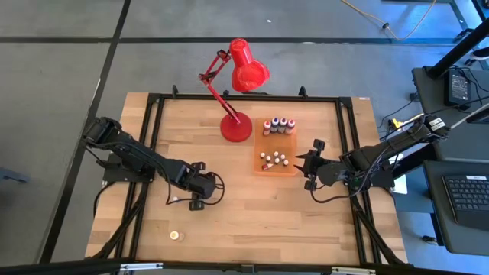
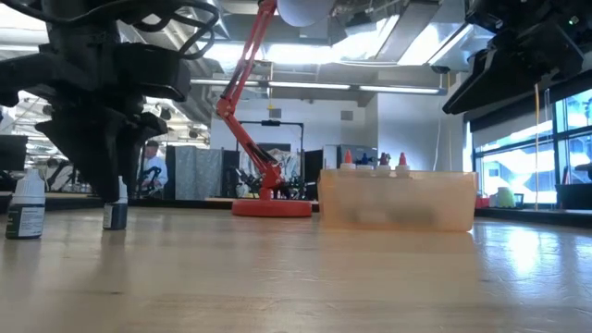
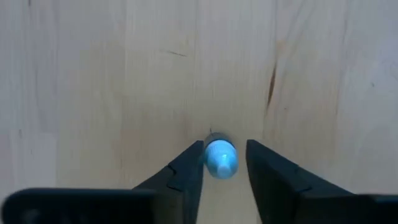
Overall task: Pick & Place food coloring
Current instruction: Put the small blue food coloring bottle into the orange bin
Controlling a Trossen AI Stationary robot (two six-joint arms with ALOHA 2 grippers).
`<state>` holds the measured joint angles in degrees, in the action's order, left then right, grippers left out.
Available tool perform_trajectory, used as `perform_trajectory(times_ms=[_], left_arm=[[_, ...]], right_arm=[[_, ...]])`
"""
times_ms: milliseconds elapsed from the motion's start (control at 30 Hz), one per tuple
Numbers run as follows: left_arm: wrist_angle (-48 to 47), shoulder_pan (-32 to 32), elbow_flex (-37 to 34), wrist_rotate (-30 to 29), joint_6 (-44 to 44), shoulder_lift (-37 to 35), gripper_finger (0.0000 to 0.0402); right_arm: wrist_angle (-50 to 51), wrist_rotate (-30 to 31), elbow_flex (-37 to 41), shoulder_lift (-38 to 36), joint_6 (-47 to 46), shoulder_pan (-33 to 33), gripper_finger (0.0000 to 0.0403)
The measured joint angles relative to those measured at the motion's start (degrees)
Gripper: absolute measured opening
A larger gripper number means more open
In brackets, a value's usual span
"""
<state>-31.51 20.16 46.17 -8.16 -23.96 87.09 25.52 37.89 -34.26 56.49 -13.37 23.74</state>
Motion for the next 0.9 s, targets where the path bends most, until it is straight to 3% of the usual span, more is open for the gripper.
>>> perform_trajectory(times_ms=[200, 400, 667, 900], left_arm=[[0.1, -1.01, 1.09, -4.2, 0.8, 0.0, 0.0048], [2.67, -6.08, 8.2, -4.62, -1.07, 0.0, 0.0047], [10.5, -12.58, 20.41, -2.09, 15.76, 1.03, 0.0047], [8.73, -17.74, 31.2, 0.88, 24.56, 10.78, 0.0052]], right_arm=[[0.0, 0.0, 0.0, 0.0, 0.11, -0.01, 0.0155], [0.0, 0.0, 0.0, 0.0, 0.13, -0.01, 0.0155], [0.0, 0.0, 0.0, 0.0, 0.13, 0.01, 0.0155], [0.0, 0.0, 0.0, 0.02, 0.17, 0.01, 0.0155]])
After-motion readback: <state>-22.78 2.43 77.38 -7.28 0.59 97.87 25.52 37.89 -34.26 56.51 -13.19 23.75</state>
